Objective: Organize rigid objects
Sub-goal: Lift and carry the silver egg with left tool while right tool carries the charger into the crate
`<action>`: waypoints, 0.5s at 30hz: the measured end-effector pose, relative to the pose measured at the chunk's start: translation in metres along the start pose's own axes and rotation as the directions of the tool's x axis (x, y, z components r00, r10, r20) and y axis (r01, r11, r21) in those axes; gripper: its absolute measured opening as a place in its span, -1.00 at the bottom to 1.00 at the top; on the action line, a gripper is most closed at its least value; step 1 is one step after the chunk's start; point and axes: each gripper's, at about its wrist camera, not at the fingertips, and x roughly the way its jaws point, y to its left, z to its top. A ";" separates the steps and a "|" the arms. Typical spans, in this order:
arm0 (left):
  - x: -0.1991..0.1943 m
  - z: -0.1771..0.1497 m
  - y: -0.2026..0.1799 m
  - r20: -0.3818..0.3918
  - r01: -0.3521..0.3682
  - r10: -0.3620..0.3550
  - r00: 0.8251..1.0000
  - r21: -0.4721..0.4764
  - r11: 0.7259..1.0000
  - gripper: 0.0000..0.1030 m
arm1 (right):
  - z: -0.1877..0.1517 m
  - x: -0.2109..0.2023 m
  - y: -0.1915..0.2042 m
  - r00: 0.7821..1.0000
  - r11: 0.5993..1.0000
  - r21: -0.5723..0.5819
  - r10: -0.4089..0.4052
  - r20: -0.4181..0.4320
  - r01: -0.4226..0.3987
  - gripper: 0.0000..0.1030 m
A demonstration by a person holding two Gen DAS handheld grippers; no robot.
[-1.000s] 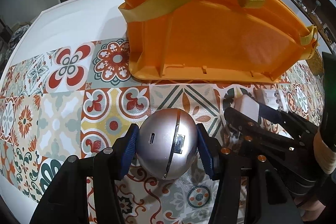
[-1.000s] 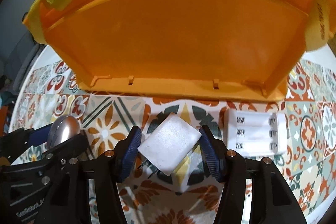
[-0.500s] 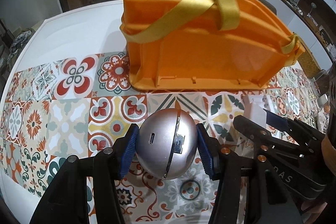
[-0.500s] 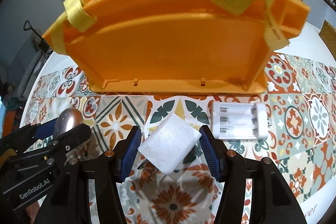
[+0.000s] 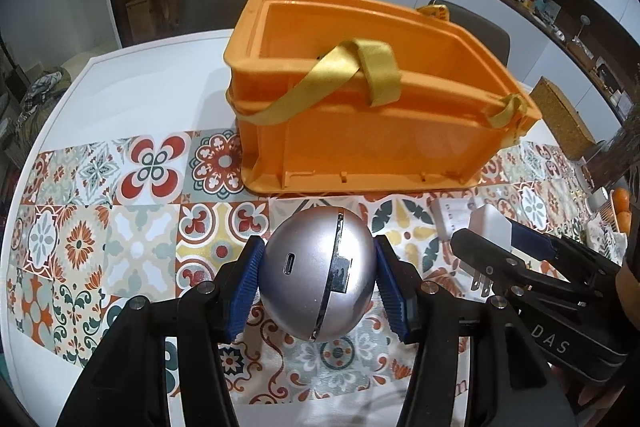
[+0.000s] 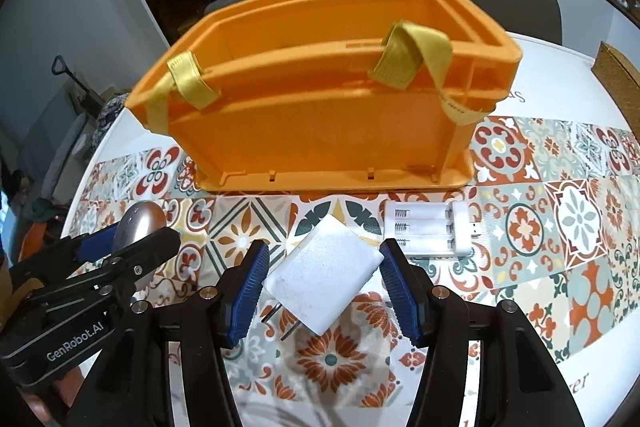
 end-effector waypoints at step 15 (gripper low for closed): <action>-0.042 0.010 -0.018 0.080 0.015 -0.017 0.997 0.030 0.999 0.05 | 0.009 -0.056 0.003 0.995 1.000 -0.008 0.000 0.102 0.001 0.12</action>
